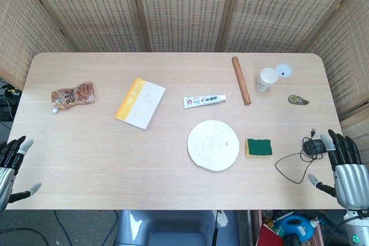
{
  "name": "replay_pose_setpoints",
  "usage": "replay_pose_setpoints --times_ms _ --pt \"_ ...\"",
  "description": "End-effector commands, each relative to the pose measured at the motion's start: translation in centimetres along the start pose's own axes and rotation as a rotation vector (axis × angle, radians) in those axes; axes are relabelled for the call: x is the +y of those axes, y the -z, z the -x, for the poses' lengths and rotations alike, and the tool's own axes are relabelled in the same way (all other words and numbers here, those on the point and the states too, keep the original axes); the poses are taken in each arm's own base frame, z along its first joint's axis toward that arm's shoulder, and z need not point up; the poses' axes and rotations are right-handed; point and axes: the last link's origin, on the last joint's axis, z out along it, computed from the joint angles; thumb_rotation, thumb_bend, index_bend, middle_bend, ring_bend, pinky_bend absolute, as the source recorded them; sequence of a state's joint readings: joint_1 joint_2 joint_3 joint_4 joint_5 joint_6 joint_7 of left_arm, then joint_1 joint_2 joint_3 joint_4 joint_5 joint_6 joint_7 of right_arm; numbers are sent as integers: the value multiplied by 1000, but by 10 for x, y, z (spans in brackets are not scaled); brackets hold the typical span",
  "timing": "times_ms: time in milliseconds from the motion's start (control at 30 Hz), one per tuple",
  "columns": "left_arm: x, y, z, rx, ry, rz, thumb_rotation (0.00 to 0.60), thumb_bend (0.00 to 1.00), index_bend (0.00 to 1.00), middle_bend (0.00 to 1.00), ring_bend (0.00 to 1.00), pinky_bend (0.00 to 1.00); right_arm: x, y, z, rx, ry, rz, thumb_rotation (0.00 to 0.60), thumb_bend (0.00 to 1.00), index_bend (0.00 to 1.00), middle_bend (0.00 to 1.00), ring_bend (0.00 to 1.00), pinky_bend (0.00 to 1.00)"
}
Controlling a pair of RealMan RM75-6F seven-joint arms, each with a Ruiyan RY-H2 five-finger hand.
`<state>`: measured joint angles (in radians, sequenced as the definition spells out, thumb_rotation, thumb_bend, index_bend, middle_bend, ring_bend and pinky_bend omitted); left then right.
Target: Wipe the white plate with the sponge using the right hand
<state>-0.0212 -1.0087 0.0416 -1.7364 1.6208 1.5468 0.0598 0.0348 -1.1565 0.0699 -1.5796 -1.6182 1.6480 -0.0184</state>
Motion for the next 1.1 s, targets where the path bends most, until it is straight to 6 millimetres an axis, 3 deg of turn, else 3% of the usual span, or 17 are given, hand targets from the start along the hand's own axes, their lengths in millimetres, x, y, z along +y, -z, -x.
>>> replay_pose_setpoints --times_ms 33,233,400,600,767,933,1100 --pt "0 0 0 -1 2 1 600 0 0 0 0 0 0 0 0 -7 2 1 600 0 0 0 0 0" --pt "0 -1 1 -1 -3 2 600 0 0 0 0 0 -2 -1 6 -53 -4 -17 600 0 0 0 0 0" --pt "0 -3 1 6 -8 4 600 0 0 0 0 0 -13 -13 24 -144 19 -102 600 0 0 0 0 0" --pt "3 -12 8 -6 -25 4 600 0 0 0 0 0 -26 -63 64 -292 80 -196 600 0 0 0 0 0" --pt "4 -21 18 -25 -34 5 600 0 0 0 0 0 -29 -95 97 -404 104 -169 600 0 0 0 0 0" --pt "6 -29 25 -33 -46 6 600 0 0 0 0 0 -35 -115 121 -450 131 -155 600 6 32 29 3 46" --pt "7 -34 28 -20 -54 9 600 0 0 0 0 0 -41 -126 140 -482 158 -155 600 47 102 151 94 184"
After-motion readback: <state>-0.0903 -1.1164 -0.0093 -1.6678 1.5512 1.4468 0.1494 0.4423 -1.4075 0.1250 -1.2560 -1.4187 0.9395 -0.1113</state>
